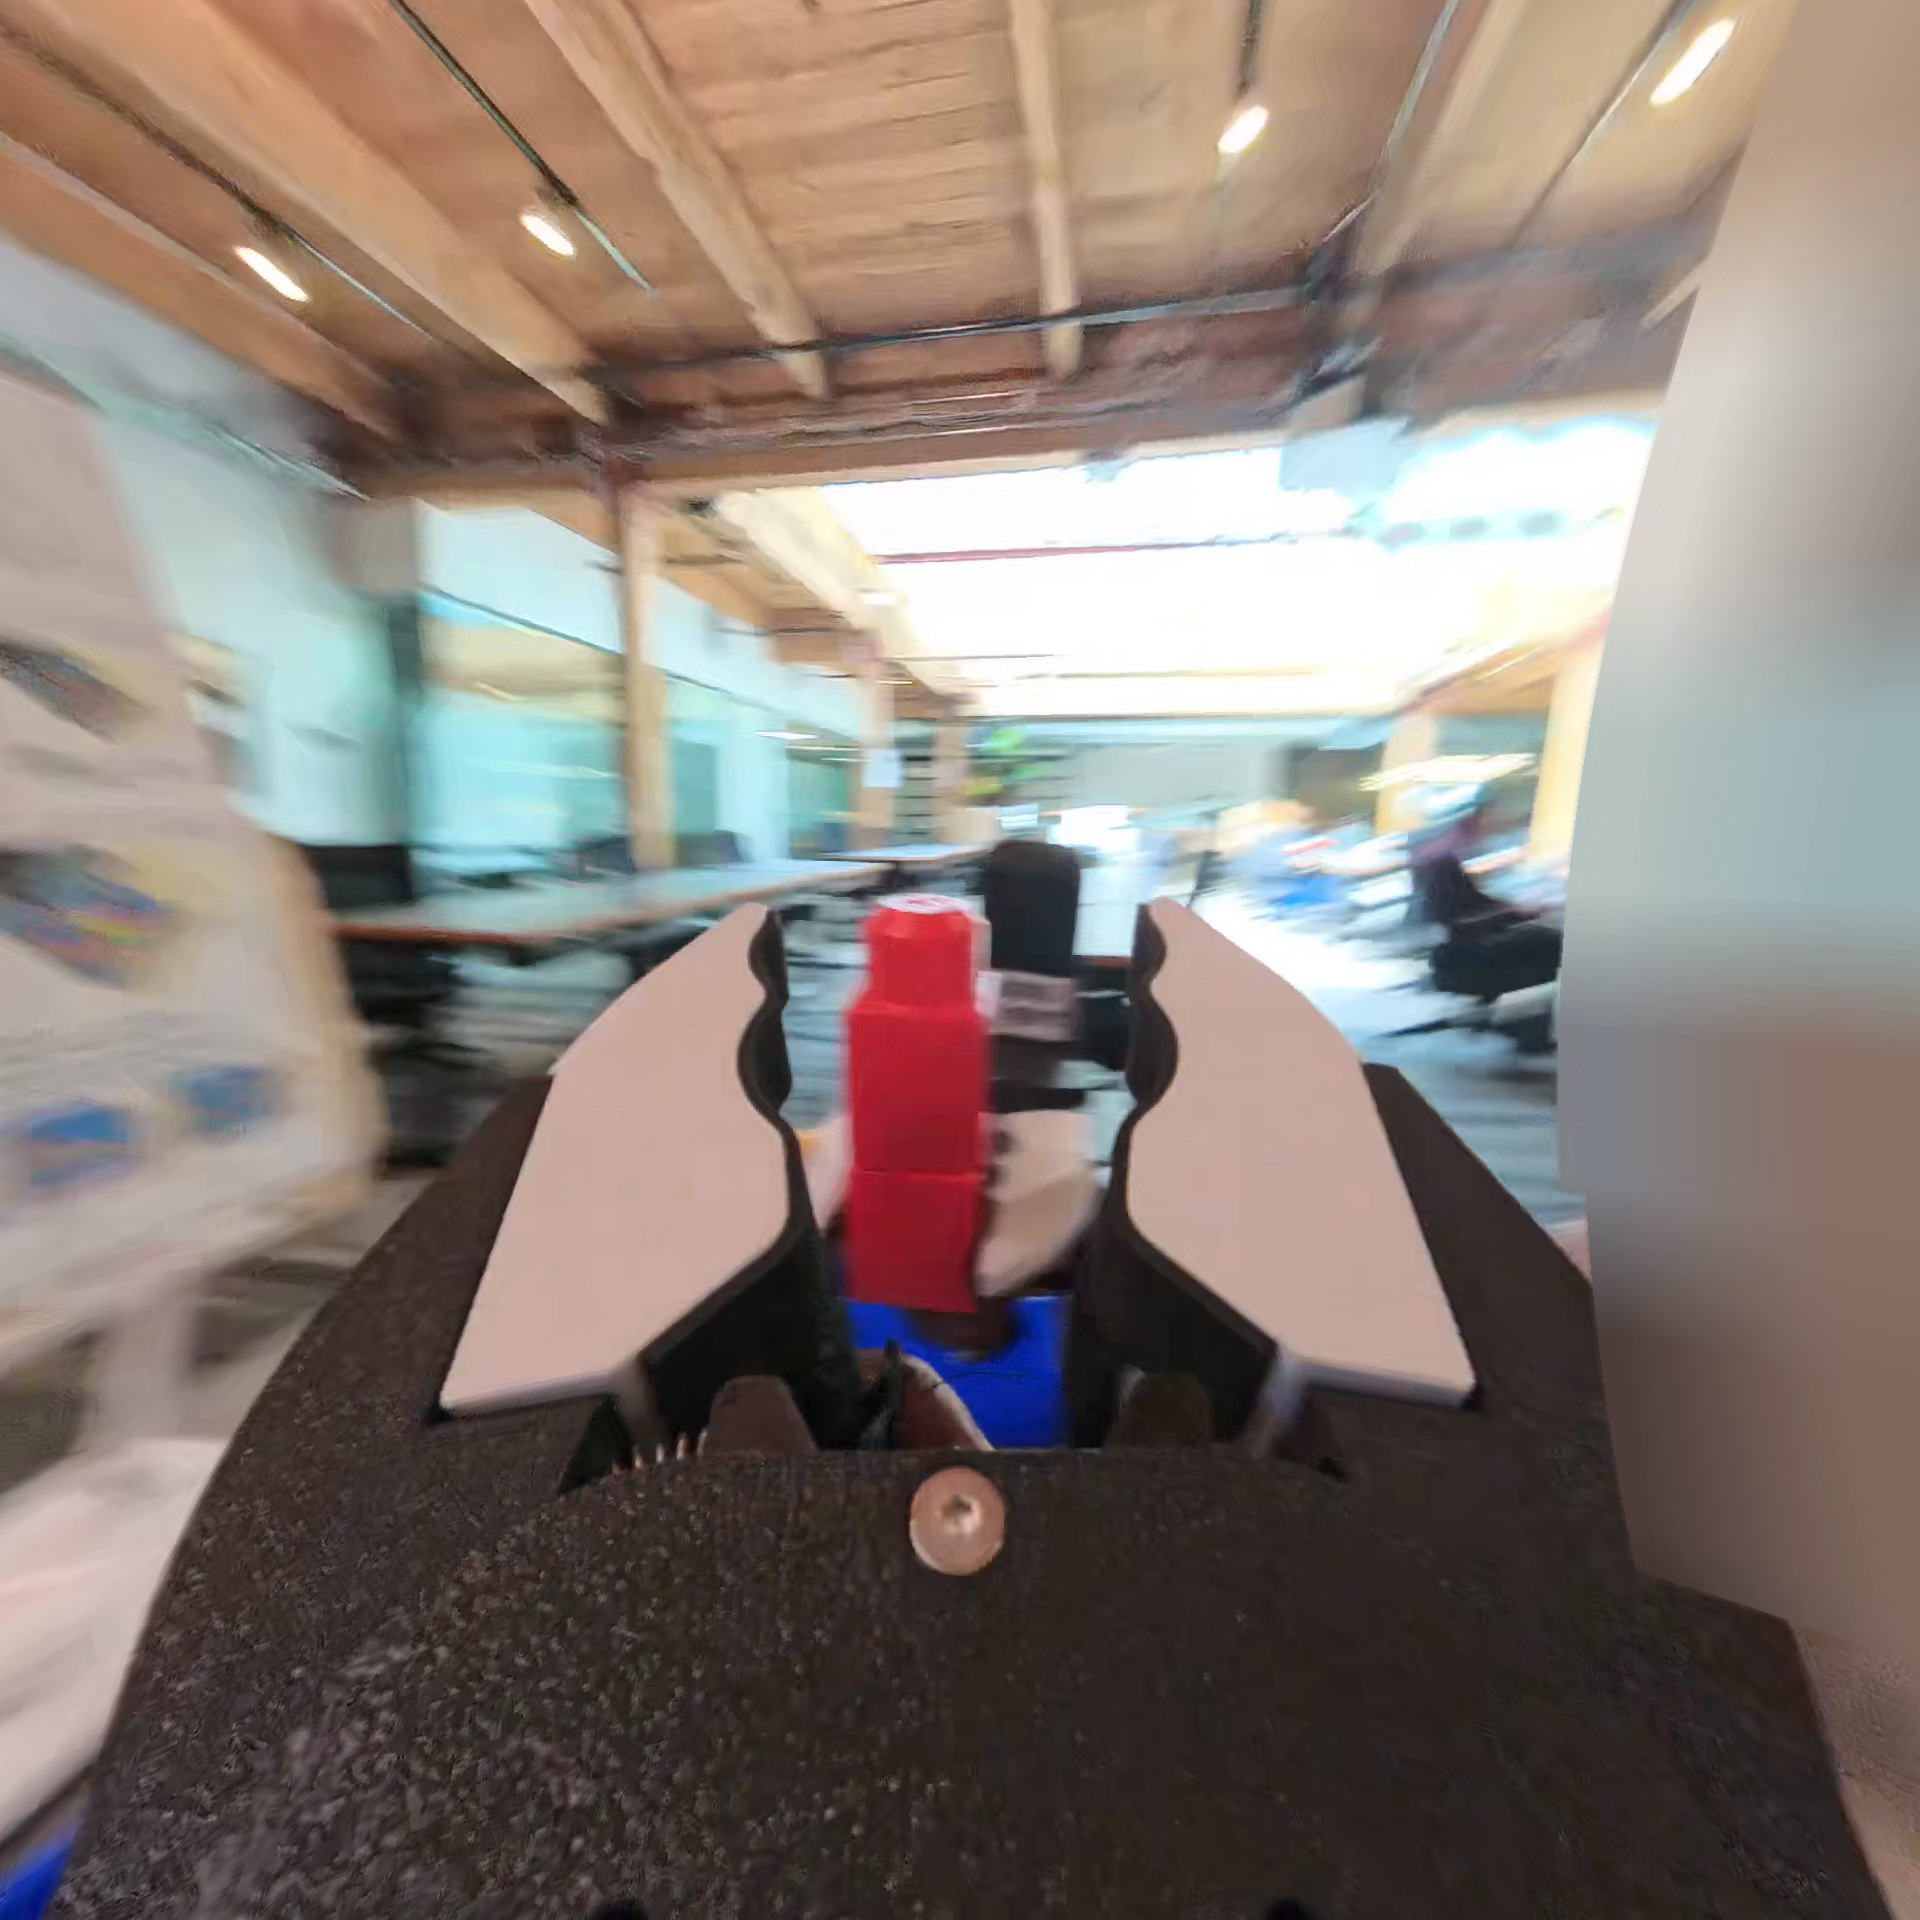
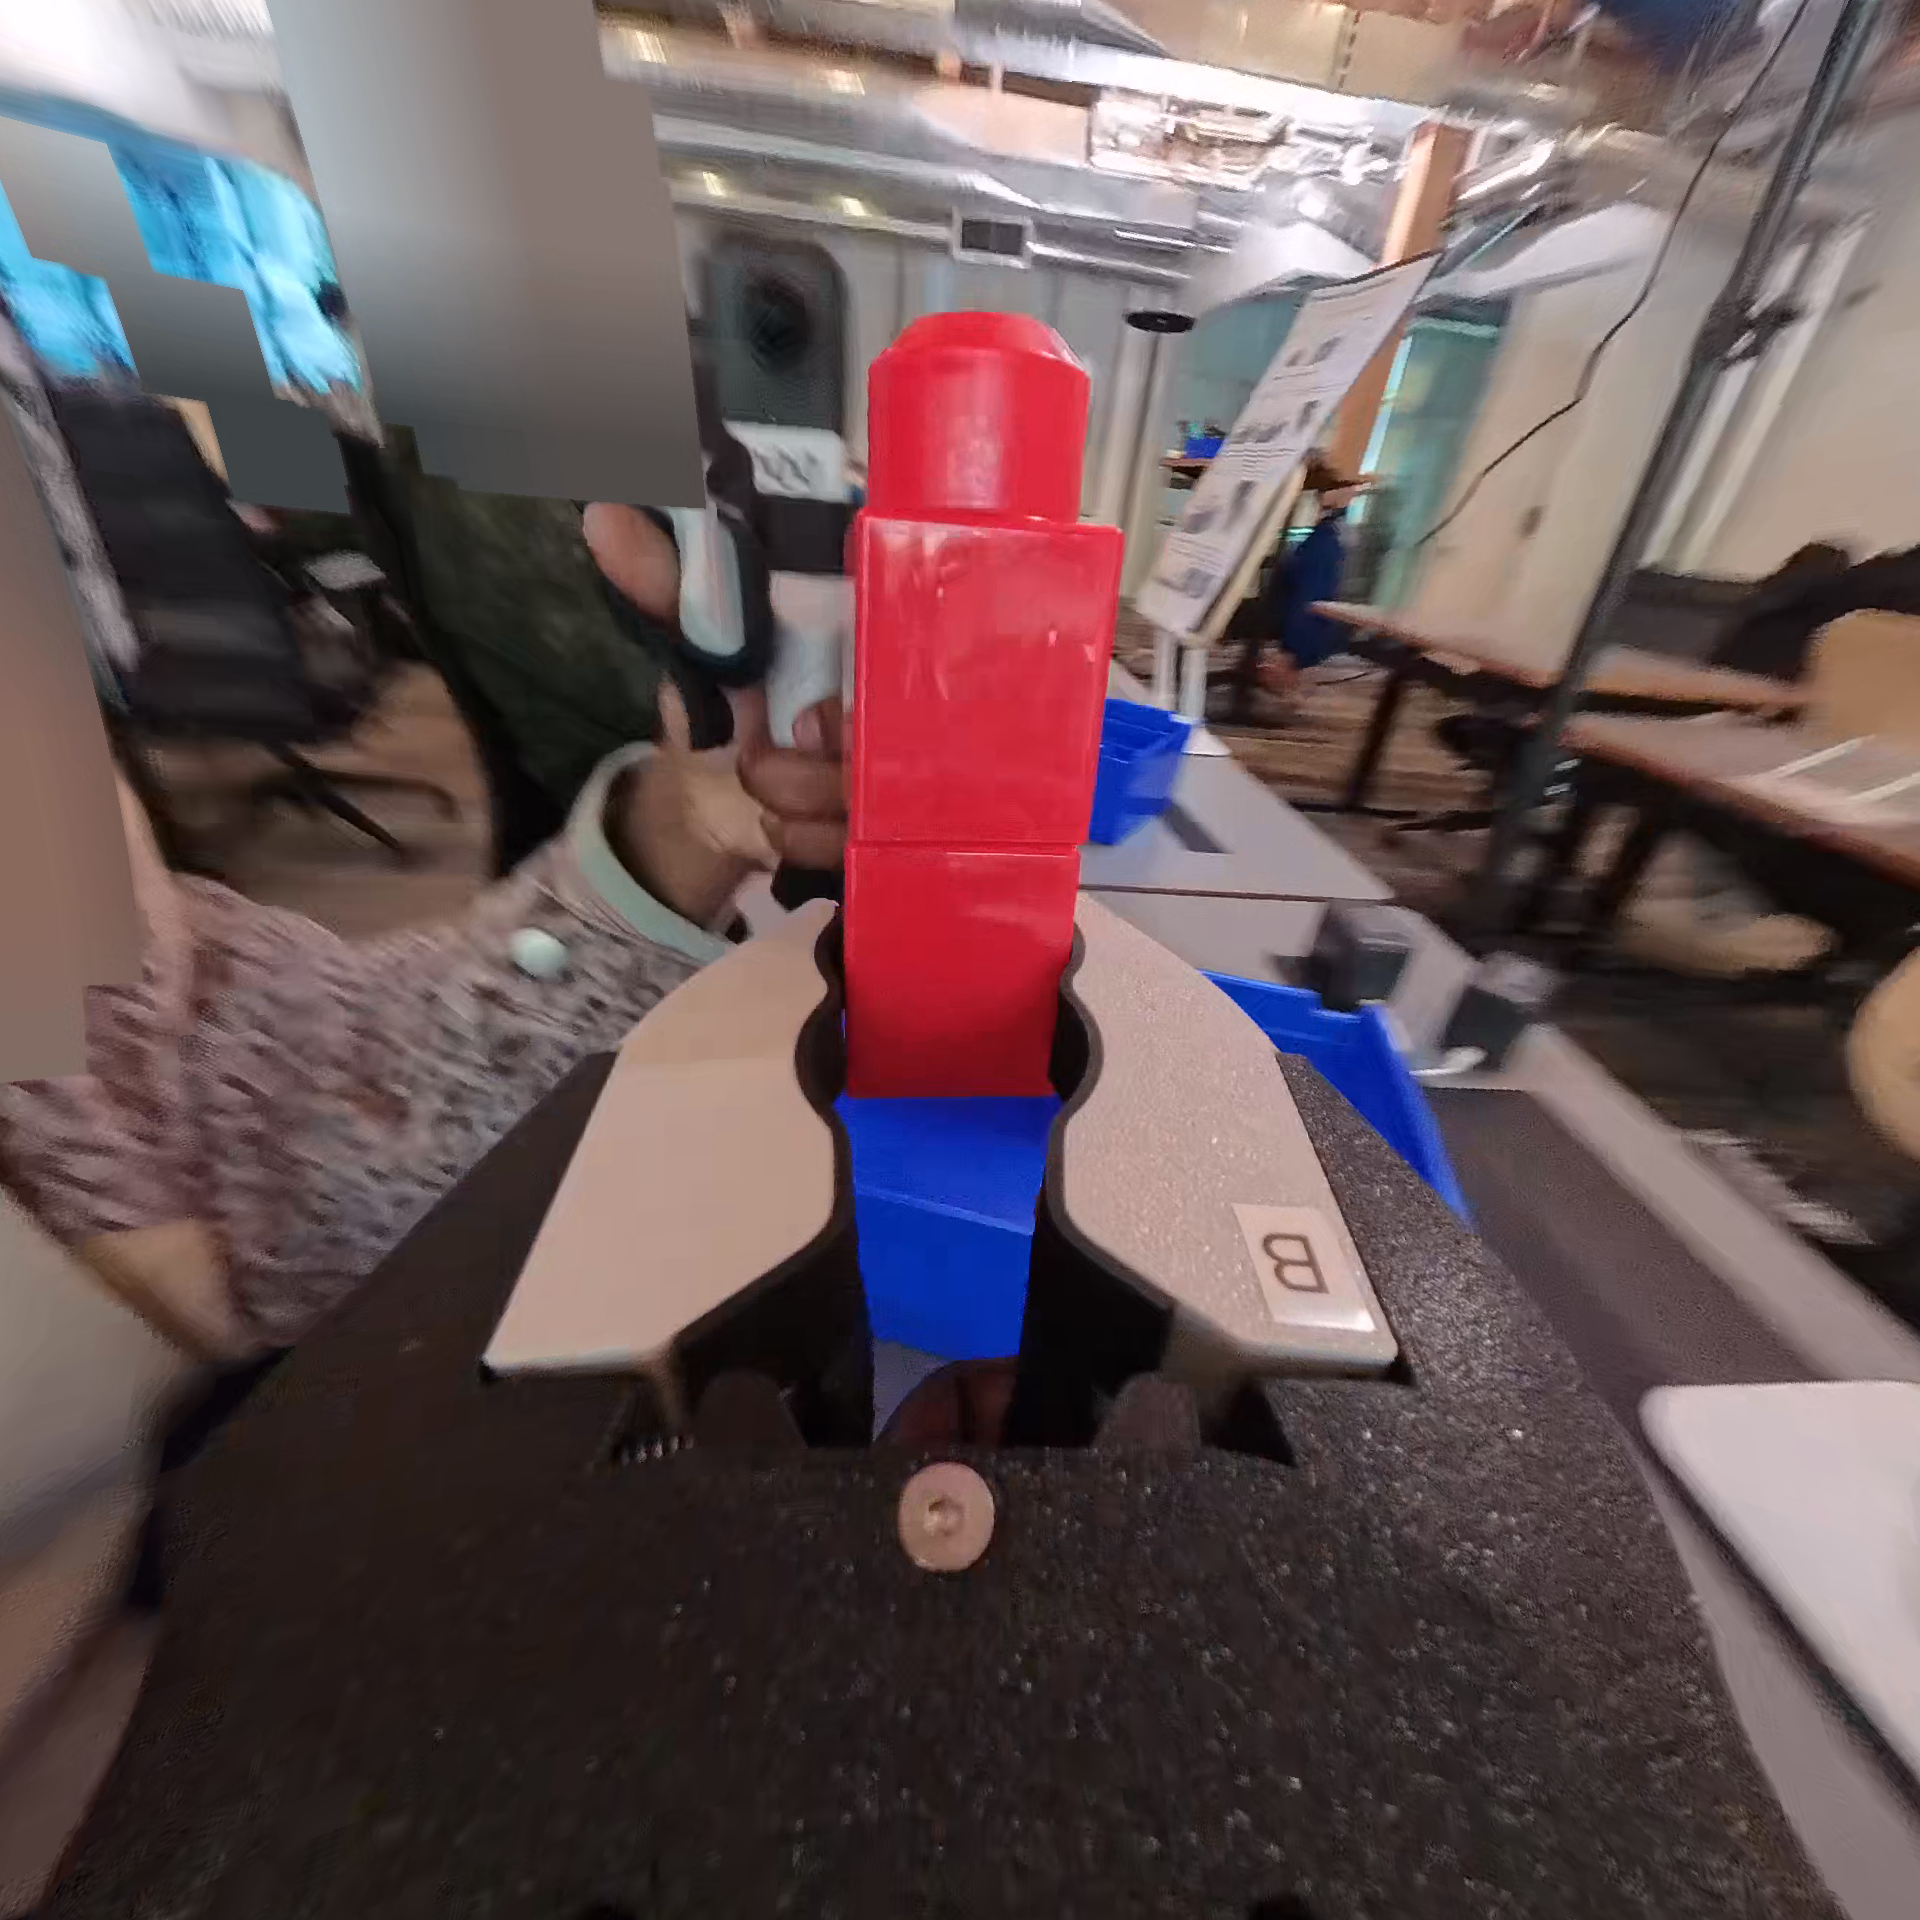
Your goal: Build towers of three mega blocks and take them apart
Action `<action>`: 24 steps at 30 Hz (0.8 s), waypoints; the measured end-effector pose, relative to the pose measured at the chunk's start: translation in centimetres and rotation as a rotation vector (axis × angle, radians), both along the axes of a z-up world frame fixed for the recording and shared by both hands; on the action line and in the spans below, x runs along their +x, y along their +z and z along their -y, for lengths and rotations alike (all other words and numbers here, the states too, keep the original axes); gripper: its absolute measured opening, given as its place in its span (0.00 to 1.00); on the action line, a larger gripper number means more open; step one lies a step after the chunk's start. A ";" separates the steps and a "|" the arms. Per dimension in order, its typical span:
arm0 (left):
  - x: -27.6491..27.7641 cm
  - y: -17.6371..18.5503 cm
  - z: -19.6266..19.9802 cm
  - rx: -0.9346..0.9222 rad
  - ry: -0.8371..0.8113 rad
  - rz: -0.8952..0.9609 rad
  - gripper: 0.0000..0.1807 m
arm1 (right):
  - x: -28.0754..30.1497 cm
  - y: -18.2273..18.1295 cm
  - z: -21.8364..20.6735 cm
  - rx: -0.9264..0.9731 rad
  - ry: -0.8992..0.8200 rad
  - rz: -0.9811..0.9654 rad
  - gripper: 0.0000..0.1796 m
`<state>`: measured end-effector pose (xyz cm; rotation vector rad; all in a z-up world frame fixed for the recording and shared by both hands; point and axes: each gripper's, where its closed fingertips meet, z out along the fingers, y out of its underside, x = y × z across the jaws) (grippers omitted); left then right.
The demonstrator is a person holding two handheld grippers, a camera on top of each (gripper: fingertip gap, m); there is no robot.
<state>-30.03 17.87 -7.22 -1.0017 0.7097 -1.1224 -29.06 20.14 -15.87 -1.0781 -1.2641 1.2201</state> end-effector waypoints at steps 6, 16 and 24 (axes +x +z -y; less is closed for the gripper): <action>3.1 -2.0 -3.2 -0.231 0.001 -0.023 0.37 | 0.1 0.5 0.4 -0.210 0.098 -0.026 0.20; 3.8 -3.9 -3.0 -0.223 0.015 -0.179 0.20 | -0.7 -0.5 1.4 -0.283 0.138 0.061 0.19; 3.3 -3.7 -2.6 -0.231 0.007 -0.185 0.20 | -1.4 0.0 2.1 -0.313 0.184 0.020 0.19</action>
